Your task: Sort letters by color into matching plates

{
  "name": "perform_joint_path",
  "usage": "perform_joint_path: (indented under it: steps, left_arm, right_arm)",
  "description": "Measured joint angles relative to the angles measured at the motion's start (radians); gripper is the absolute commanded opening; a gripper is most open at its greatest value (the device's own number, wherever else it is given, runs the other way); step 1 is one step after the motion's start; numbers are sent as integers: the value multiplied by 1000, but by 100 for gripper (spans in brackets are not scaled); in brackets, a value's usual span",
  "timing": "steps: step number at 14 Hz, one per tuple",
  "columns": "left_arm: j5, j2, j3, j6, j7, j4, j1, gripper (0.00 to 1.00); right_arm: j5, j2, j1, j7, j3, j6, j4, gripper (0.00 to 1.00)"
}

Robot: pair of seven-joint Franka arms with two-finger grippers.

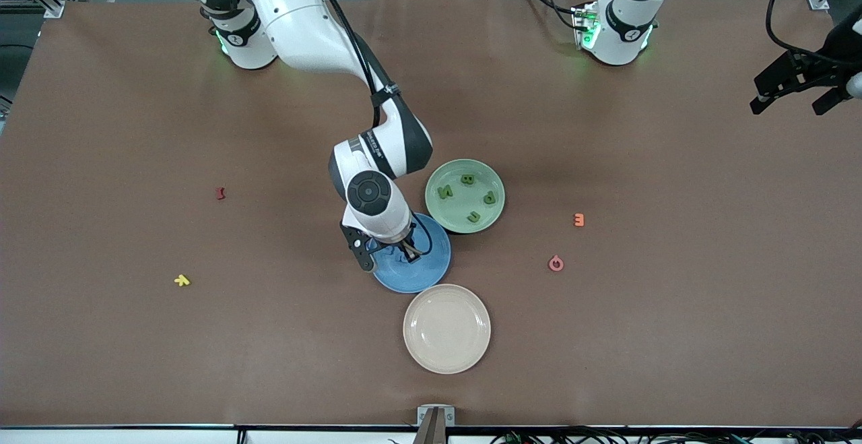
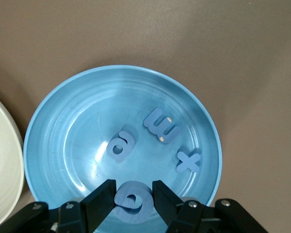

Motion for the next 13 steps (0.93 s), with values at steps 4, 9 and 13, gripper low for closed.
perform_joint_path:
  steps: [4,9,13]
  left_arm:
    - [0,13,0,0,0,6,0,99]
    - [0,60,1,2,0,50,9,99]
    - [0,128,0,2,1,109,6,99]
  right_arm:
    - [0,0,0,0,0,0,0,37]
    - [0,0,0,1,1,0,0,45]
    - [0,0,0,1,1,0,0,47]
